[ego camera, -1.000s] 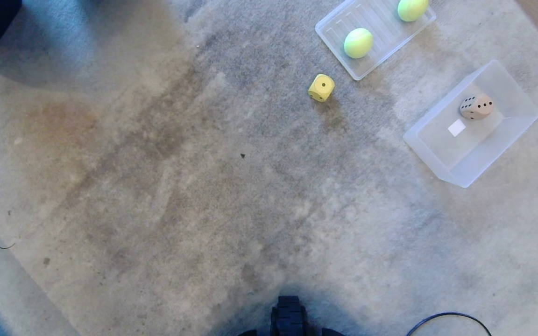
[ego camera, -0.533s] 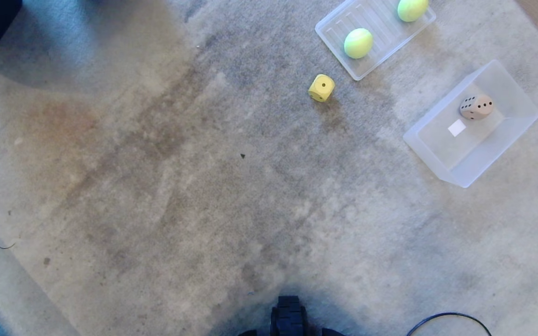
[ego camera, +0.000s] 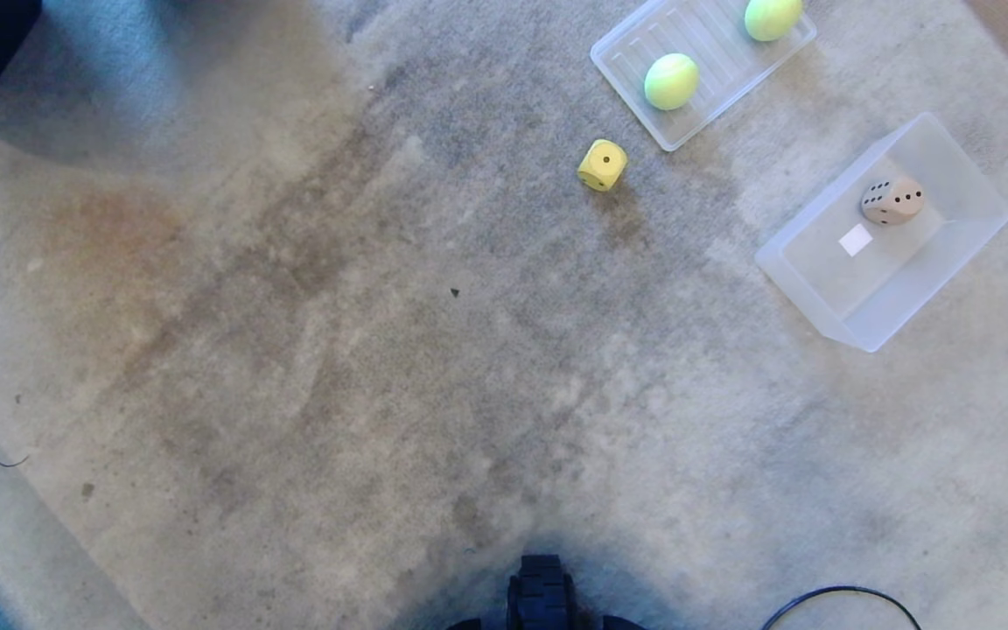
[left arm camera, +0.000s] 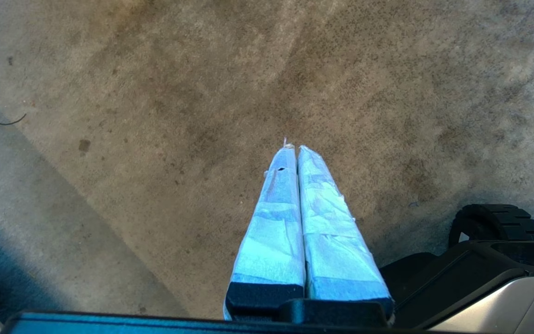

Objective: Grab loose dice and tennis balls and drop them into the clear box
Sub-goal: Pick up toys out of the box

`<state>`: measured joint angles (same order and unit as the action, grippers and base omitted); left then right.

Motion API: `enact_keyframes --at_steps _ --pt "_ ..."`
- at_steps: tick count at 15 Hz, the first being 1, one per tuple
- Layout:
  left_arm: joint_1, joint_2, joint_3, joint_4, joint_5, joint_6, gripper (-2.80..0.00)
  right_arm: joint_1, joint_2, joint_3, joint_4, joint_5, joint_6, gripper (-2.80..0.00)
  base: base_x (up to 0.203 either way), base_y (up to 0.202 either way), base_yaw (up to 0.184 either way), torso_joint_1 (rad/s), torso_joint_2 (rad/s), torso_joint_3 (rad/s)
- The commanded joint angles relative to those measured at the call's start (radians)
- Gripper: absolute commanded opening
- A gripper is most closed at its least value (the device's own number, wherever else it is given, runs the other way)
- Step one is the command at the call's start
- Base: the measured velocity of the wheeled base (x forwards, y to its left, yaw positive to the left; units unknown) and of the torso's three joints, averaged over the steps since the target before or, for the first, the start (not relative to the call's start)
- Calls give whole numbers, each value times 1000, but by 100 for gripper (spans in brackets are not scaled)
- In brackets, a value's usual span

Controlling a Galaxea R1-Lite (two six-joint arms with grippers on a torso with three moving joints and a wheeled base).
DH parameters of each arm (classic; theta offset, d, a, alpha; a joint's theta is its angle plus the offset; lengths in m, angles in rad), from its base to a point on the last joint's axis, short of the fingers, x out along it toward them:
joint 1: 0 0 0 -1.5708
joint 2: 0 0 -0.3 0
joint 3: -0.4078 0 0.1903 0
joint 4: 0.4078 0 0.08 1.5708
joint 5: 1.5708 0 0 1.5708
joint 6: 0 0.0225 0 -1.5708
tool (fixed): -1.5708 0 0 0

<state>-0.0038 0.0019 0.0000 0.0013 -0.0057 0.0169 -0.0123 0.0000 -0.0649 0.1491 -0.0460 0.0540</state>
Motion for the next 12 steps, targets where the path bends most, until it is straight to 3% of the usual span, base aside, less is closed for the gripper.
enact_keyframes --at_steps 1,12 --pt "1 0 0 0 0 0 -280 0 -2 2 4 1 0 -280 0 0 0 0 0 0" --pt "1 0 0 3 9 -17 -280 0 -2 2 4 1 -3 -280 0 0 0 0 0 0"
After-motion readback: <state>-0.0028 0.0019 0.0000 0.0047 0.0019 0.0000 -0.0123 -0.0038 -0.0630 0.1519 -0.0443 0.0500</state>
